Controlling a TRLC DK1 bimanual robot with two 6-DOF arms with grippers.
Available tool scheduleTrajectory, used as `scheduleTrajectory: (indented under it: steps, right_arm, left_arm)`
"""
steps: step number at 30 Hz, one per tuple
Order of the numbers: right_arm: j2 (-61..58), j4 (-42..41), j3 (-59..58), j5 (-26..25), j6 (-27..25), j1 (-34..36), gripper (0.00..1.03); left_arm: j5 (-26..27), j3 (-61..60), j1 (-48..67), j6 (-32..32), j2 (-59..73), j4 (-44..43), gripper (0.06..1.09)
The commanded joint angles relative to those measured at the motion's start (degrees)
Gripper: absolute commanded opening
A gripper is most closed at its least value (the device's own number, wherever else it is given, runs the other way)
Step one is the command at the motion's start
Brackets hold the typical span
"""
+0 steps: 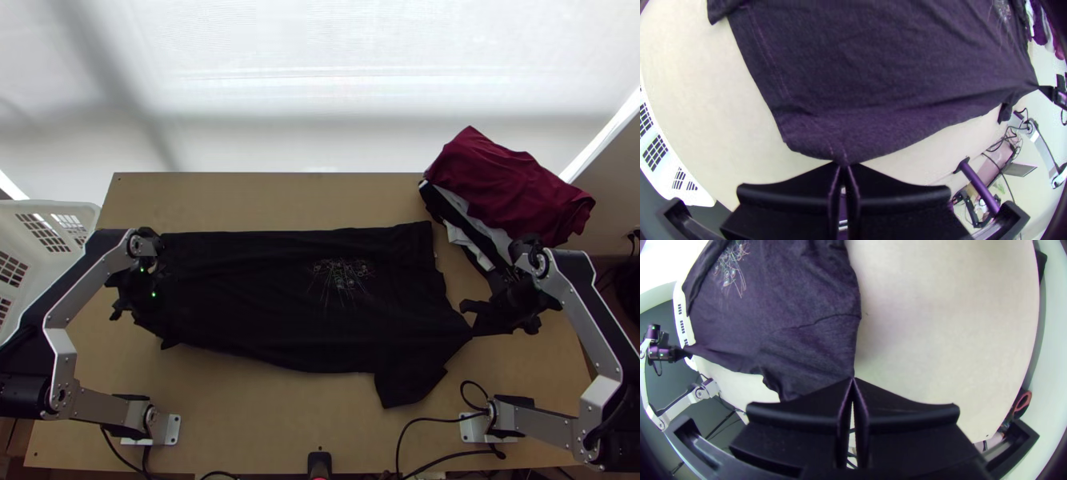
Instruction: Fold the t-shirt
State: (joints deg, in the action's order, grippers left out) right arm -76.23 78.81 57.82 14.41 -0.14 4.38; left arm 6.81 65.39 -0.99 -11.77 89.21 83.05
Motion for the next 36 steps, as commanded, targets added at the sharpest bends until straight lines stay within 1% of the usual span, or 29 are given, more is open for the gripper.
scheduleTrajectory:
  steps: [1, 5, 8, 10, 19, 21, 25, 36]
  right_arm:
    - [1.08, 1.09, 2.12, -0.35, -0.21, -1.31, 0.03]
    - [0.38, 0.56, 5.02, -0.35, 0.93, -2.62, 0.03]
    - [0.11, -1.73, 7.04, -0.53, 1.28, -3.85, 0.03]
    - [-0.50, -2.69, 8.36, -1.58, 1.99, -4.91, 0.03]
    - [-4.28, -6.47, 12.93, -3.25, 5.33, -9.13, 0.03]
    - [-5.16, -8.05, 13.63, -4.66, 5.59, -10.01, 0.03]
    - [-7.97, -10.34, 17.15, -5.89, 7.79, -11.68, 0.03]
    - [-15.18, -18.25, 27.08, -8.44, 11.13, -15.72, 0.03]
  left_arm:
    - [2.07, 3.78, -1.82, 1.66, -1.05, 0.27, 0.10]
    - [4.44, 7.30, -4.10, 3.24, -0.70, -0.34, 0.10]
    - [5.67, 9.23, -4.81, 3.77, -0.62, -0.60, 0.10]
    - [6.46, 10.29, -5.16, 4.04, -0.53, -0.69, 0.10]
    - [10.59, 16.18, -7.18, 7.20, 1.67, -2.10, 0.10]
    - [11.47, 17.76, -8.15, 8.08, 2.64, -3.06, 0.10]
    - [11.82, 20.13, -9.99, 9.66, 4.83, -5.00, 0.10]
    - [11.82, 24.88, -11.31, 12.91, 9.05, -7.28, 0.10]
